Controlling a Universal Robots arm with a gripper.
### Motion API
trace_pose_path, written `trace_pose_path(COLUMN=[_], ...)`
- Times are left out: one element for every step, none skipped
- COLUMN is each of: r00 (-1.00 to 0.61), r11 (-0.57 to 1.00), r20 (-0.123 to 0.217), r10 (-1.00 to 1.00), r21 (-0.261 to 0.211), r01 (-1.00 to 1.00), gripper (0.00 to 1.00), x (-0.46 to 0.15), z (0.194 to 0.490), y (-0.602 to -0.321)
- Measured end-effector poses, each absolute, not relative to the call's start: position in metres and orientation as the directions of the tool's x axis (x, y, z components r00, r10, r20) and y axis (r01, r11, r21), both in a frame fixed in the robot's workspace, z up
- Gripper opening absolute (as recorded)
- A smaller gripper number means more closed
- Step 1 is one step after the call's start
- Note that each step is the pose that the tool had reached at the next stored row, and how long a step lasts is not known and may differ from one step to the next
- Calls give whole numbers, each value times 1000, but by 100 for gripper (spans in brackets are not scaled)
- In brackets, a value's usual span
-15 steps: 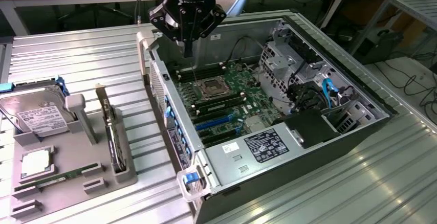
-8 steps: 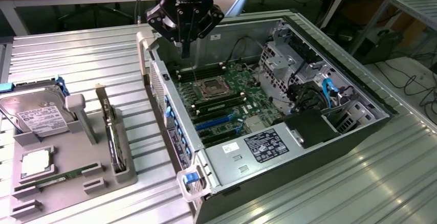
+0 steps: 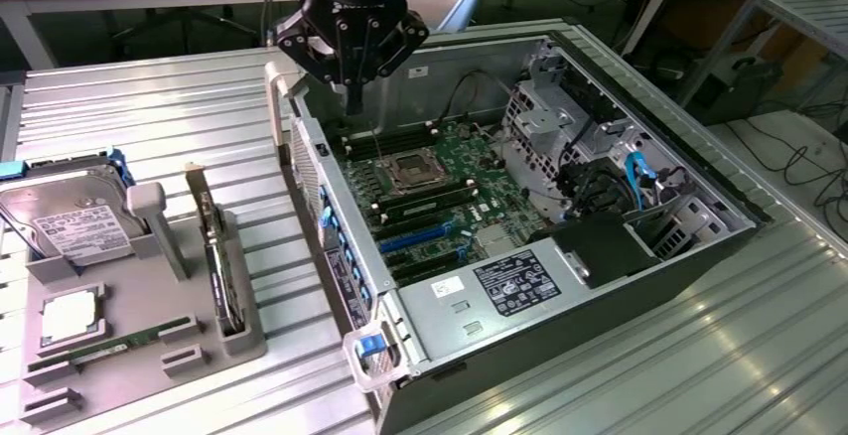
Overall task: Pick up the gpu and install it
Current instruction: 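Reach for the gpu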
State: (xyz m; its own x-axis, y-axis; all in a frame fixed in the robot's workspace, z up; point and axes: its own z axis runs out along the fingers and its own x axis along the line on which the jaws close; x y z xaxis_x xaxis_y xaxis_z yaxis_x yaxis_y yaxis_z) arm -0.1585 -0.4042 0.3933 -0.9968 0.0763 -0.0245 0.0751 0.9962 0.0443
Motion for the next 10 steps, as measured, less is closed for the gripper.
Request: trace_pose_path(r00=[-997,-997,-997,-997,-997,-997,-997,-997,-997,-997], r11=[996,996,996,996,996,996,996,996,996,996], r20=[-24,-24,-24,-24,-24,-24,-25,-24,-24,-24], r10=[76,76,76,76,76,76,76,76,76,76], r21=[44,44,44,44,44,44,44,44,44,44], r01=[75,75,75,75,75,75,75,75,75,75], gripper=[11,11,11,11,11,11,11,11,11,11], x=[-160,-160,-162,-162,-163,-164,-165,-166,-166,-167], z=[393,393,393,393,393,393,393,393,393,393], y=[-404,-405,-405,-405,-405,-405,-406,-406,-406,-406])
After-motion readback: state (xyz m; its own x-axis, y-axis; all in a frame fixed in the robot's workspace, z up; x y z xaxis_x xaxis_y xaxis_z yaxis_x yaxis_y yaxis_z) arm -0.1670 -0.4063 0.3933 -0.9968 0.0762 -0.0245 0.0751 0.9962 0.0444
